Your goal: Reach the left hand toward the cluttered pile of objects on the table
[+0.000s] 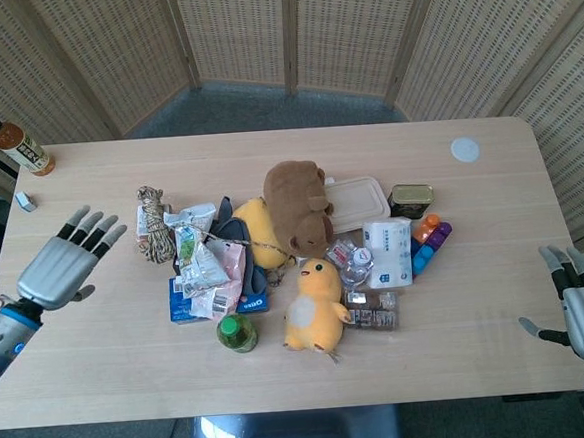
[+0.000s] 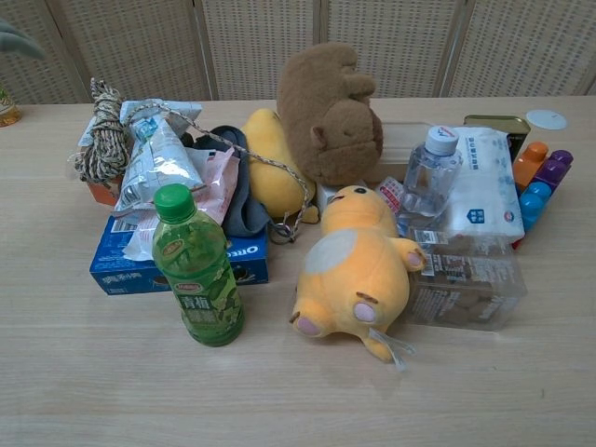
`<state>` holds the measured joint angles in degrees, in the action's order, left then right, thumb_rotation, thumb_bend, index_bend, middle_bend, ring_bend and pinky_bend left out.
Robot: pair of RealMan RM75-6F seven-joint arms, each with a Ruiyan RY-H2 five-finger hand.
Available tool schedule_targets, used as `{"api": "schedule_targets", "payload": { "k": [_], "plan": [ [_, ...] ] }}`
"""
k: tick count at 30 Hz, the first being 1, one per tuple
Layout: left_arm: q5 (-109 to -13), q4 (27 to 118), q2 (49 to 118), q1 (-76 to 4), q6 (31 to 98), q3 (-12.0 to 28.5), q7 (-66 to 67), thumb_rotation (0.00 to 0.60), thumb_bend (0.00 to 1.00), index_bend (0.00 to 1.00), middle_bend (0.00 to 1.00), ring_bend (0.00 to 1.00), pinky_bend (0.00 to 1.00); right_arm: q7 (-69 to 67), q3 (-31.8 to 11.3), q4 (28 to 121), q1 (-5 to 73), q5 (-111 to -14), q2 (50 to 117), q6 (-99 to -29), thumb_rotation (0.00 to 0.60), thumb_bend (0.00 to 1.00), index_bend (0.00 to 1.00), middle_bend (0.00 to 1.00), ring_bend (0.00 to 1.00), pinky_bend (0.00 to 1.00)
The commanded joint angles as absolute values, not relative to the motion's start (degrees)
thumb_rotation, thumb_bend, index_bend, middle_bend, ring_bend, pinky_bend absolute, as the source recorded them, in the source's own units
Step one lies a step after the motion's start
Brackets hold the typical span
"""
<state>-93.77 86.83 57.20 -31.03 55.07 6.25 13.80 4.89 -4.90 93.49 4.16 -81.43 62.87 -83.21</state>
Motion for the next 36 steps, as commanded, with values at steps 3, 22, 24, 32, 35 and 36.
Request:
{"api": "schedule_targets", "payload": {
  "k": [3,22,24,32,35,36],
  "plan": [
    [-87.7,84.0,61.5,-39.8,44.0,9.4,24.6,0.600,0.16,0.00,0.00,0.00,0.00,4.7,-5.3,92.7,4.2,-80.4,62.9,-82.8,0.536,0.00,0.00,0.00,0.00,0.00],
    [-65.6,68.0,78.6,-52.3,33.9,9.0,45.5,0.600,0.20,0.00,0.00,0.00,0.00,1.8,-7.8,89.2,4.6,-75.4,63.1,-81.1,0.582,0.00,0.00,0.00,0.00,0.00],
    [-64.4,67.2,79.5,-52.8,33.7,8.3,46.1,0.600,0.20,0.00,0.00,0.00,0.00,1.6,-7.9,88.9,4.7,-74.9,63.1,-80.8,0.581,0.00,0.00,0.00,0.00,0.00],
    [-64.0,64.8,82.9,-54.1,36.7,6.5,45.8,0.600,0.21,0.09,0.04,0.00,0.00,1.1,-8.1,87.4,5.0,-73.4,63.6,-79.2,0.578,0.00,0.00,0.00,0.00,0.00],
    [-65.1,63.7,83.8,-54.1,38.1,5.8,45.0,0.600,0.22,0.24,0.40,0.15,0.02,0.8,-8.2,87.2,5.0,-73.3,63.7,-79.0,0.579,0.00,0.00,0.00,0.00,0.00],
    [-65.9,63.3,84.2,-54.0,38.9,5.5,44.5,0.600,0.22,0.27,0.48,0.22,0.06,0.6,-8.2,87.2,5.0,-73.4,63.6,-79.0,0.580,0.00,0.00,0.00,0.00,0.00]
  ]
}}
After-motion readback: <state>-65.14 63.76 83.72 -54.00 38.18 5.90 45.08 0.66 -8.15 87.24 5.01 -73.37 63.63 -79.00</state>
